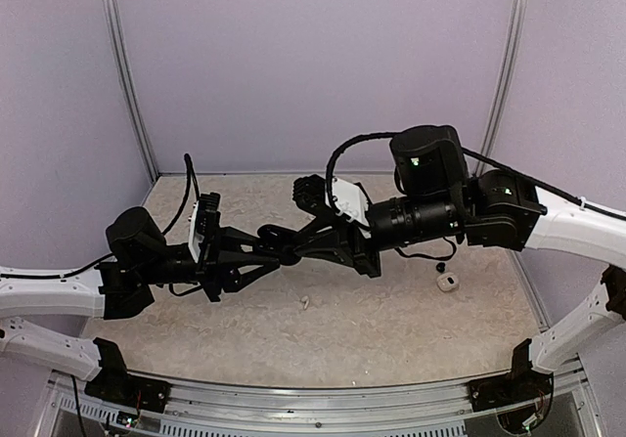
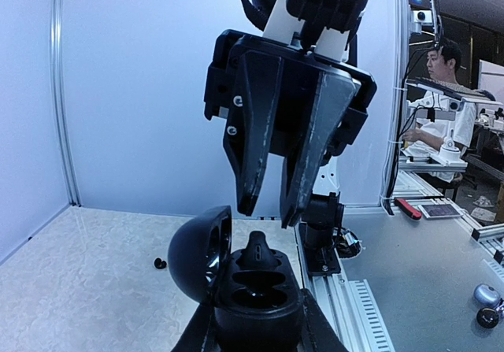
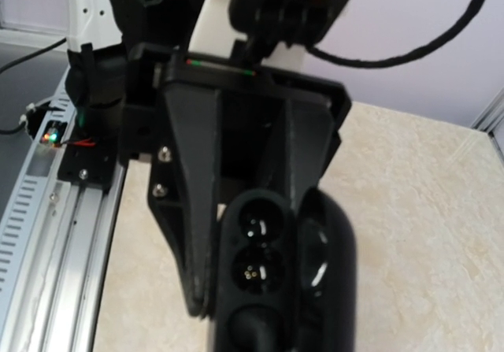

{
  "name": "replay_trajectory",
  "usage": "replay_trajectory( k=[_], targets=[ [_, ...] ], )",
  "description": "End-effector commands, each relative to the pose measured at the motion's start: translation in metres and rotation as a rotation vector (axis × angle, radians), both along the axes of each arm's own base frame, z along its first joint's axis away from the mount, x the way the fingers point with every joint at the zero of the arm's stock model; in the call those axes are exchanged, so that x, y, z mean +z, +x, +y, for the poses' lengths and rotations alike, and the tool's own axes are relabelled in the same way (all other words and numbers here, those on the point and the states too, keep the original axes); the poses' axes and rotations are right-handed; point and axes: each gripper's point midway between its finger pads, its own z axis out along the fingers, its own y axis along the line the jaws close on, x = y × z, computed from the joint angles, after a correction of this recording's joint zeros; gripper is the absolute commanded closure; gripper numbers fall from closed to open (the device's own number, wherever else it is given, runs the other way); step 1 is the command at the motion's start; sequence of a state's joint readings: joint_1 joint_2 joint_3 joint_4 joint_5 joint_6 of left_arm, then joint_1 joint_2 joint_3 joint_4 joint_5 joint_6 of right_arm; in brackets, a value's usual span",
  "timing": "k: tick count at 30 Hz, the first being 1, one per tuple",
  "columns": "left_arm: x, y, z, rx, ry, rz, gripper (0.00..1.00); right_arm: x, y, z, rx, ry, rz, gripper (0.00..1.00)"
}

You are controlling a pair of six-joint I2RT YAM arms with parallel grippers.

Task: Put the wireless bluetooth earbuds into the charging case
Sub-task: Adjust the right earbud in the right side groove of the charging case.

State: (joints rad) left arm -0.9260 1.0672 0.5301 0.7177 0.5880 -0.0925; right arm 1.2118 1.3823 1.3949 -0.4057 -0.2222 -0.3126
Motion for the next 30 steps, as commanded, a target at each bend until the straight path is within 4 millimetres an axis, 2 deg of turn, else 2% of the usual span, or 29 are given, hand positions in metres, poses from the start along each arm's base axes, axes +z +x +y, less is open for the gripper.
replay_trajectory(
  k=[1,20,30],
  targets=[
    [0.011,0.000,0.000,-0.004,-0.029,-0.029,1.00,0.026,-0.001,-0.003,-0.017,0.063,-0.016,0.83],
    [0.009,0.001,0.000,0.002,-0.021,-0.029,1.00,0.001,0.007,0.009,-0.041,-0.011,0.020,0.92],
    [0.010,0.002,0.003,0.022,-0.027,-0.034,1.00,-0.016,-0.008,0.008,0.023,-0.069,0.089,0.95]
  ],
)
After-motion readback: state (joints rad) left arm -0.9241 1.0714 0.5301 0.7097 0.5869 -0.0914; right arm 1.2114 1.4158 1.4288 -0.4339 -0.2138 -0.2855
